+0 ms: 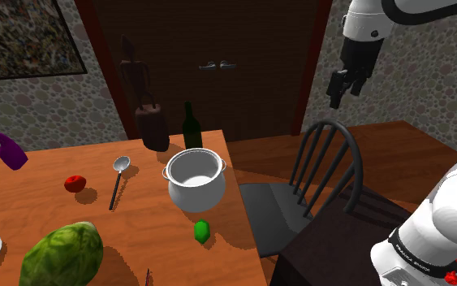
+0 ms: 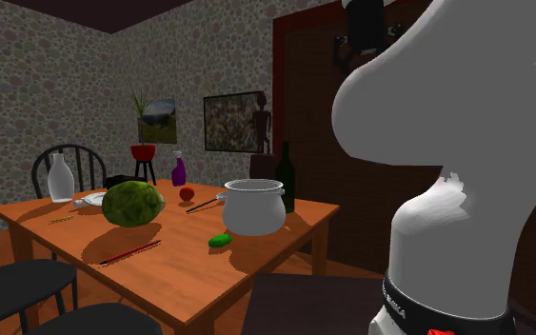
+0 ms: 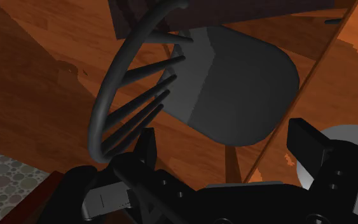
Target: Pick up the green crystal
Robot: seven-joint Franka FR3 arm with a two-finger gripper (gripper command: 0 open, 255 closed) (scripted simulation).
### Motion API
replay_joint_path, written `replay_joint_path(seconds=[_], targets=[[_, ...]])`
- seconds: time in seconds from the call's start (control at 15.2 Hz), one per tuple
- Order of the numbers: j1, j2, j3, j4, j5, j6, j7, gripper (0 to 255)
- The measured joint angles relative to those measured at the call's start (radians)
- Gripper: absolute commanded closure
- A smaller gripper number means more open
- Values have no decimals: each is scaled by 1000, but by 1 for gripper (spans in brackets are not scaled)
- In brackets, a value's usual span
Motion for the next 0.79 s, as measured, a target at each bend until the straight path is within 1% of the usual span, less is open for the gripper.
replay_joint_path(seconds=[0.2,0.53,0.79], targets=[[6,15,13,-14,11,27,16,0],[37,81,75,-90,60,162,89,0],[56,160,122,-130,90,279,141,0]])
